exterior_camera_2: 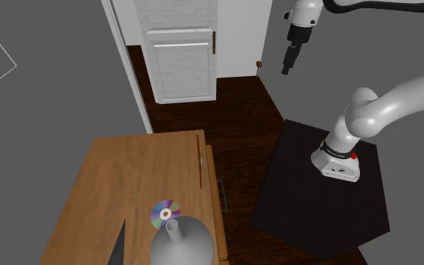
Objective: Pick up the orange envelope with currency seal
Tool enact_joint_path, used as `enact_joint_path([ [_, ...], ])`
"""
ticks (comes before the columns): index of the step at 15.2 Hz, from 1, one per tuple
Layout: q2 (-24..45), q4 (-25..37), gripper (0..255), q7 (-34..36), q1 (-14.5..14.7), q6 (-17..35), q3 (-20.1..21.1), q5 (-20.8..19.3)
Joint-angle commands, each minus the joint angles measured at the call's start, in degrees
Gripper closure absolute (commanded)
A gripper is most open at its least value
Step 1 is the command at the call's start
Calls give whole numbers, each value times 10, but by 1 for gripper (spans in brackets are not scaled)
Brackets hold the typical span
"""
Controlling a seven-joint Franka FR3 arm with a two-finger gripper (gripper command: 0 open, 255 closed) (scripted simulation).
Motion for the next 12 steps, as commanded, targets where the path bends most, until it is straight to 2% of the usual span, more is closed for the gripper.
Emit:
enact_joint_path([
  [1,0,0,0,0,0,0,0,0],
  [6,13,-16,0,131,1,36,83,44],
  [12,70,0,0,286,-2,85,181,85],
])
